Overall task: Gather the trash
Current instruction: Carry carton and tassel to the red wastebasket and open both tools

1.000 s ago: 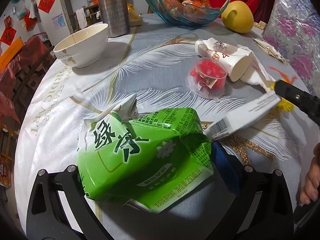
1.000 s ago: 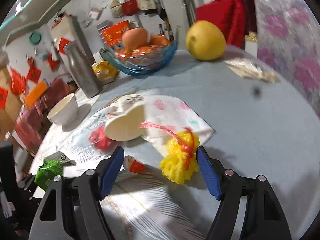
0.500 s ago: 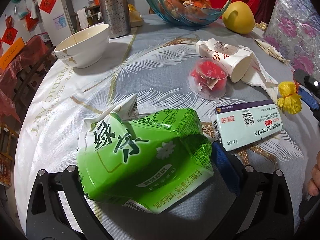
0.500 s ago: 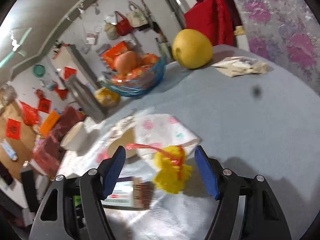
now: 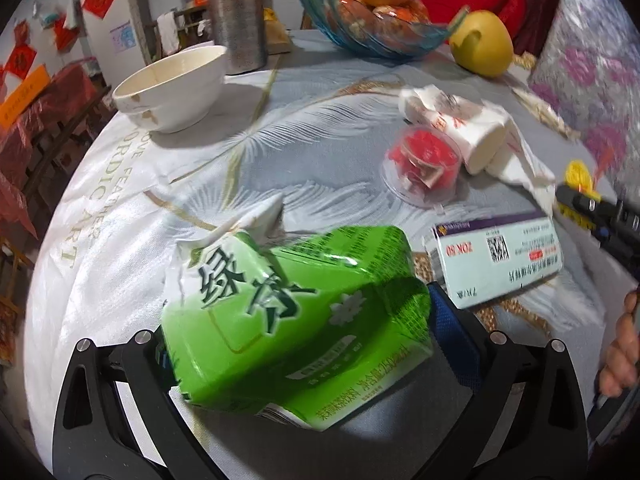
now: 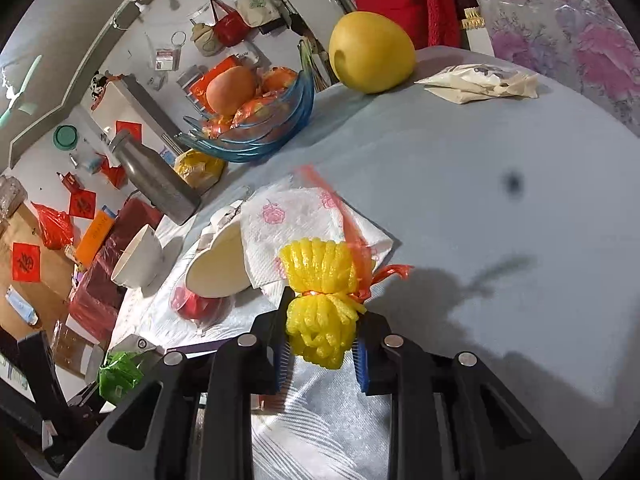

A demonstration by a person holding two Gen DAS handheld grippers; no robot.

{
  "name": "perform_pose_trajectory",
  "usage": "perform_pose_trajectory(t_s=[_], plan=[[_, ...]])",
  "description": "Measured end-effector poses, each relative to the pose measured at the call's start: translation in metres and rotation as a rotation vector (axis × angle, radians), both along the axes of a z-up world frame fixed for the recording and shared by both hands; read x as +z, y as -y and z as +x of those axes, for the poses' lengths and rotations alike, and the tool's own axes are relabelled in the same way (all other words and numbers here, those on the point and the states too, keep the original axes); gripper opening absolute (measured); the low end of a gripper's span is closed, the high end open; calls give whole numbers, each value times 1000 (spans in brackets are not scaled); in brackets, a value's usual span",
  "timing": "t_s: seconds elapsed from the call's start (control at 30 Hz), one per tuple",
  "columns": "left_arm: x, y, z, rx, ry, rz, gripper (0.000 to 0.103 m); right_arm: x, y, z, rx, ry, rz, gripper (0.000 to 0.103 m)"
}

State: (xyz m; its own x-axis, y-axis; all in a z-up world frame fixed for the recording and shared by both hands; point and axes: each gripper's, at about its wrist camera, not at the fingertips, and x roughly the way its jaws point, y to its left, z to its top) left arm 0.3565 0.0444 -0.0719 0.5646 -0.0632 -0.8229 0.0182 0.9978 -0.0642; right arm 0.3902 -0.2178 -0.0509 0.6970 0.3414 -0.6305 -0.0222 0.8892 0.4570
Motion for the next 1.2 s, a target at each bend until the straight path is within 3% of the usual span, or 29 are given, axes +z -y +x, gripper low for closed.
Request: perform_pose_trajectory(t_s=[0.23, 0.33, 0.43, 0.53, 0.77, 0.9, 1.2], plan=[[3, -16, 0, 51, 13, -64, 94, -3, 3, 0, 0, -10, 18, 27], [5, -14, -6, 20, 25, -77, 80, -1, 1, -4, 11, 8, 19, 26], [8, -10, -20, -13, 33, -103, 77, 2, 4, -18, 13, 16, 20, 26], [13, -12, -43, -45, 61, -159, 75, 8, 12, -50, 11, 53, 45, 26], [33, 7, -88, -121, 133, -172, 74, 43, 32, -143, 8, 174, 14, 26], [43, 24, -106, -158, 154, -197, 73, 50, 45, -184, -1, 194, 12, 26], [79, 101, -158, -354, 218, -174, 73, 64, 93, -284, -67, 249, -70, 26]])
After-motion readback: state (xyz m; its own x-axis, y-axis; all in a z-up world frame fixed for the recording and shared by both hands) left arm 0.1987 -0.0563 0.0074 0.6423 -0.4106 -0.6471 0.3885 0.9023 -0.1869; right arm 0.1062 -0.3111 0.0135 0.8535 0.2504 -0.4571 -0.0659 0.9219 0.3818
